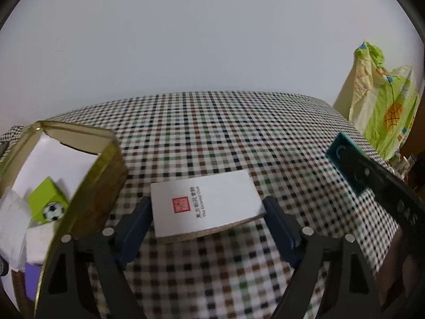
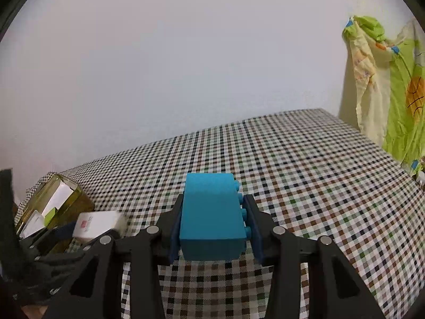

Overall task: Organize rigid objects
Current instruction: 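Carry the white box and blue brick toward the gold tray with both grippers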

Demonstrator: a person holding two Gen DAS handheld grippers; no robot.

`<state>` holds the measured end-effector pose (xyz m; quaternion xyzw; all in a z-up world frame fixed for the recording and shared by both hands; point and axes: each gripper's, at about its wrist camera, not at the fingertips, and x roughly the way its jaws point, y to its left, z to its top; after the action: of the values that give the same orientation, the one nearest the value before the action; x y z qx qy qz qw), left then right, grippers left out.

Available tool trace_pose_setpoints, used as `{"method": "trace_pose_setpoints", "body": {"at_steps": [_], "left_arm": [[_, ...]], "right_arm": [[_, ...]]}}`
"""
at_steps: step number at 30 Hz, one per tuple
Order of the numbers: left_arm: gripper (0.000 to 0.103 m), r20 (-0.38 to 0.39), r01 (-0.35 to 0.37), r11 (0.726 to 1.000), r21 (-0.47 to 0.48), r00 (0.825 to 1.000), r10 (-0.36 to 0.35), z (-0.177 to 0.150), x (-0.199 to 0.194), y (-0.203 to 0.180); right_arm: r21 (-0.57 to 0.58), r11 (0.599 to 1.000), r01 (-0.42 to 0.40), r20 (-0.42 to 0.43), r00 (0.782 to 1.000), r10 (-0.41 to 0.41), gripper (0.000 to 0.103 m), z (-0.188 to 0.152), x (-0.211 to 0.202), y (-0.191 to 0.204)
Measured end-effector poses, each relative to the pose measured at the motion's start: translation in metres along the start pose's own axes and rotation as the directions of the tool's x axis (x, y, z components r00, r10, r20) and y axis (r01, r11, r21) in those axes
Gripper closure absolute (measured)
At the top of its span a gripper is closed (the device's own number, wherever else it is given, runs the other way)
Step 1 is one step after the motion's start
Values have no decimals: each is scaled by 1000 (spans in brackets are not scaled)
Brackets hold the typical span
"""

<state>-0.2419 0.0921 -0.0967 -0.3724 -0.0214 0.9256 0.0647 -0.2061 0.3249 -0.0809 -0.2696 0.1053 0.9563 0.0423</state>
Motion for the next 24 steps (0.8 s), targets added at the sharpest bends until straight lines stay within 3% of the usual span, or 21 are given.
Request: {"method": "trace_pose_setpoints", "body": {"at_steps": [7,13,24], "left_arm": [[20,78,-12,1000,16,997,11,-10,-32,7],[19,142,-33,999,8,989,31,-19,-59,18],[19,220,-50,998,24,975,44,-29,-80,14]], "right_arm": [[-96,992,77,97,993,-67,58,-3,-20,22],[-158,982,105,171,982,-78,58,-14,-39,43],[-159,983,88,163,985,-62,58,-21,-47,55]]}}
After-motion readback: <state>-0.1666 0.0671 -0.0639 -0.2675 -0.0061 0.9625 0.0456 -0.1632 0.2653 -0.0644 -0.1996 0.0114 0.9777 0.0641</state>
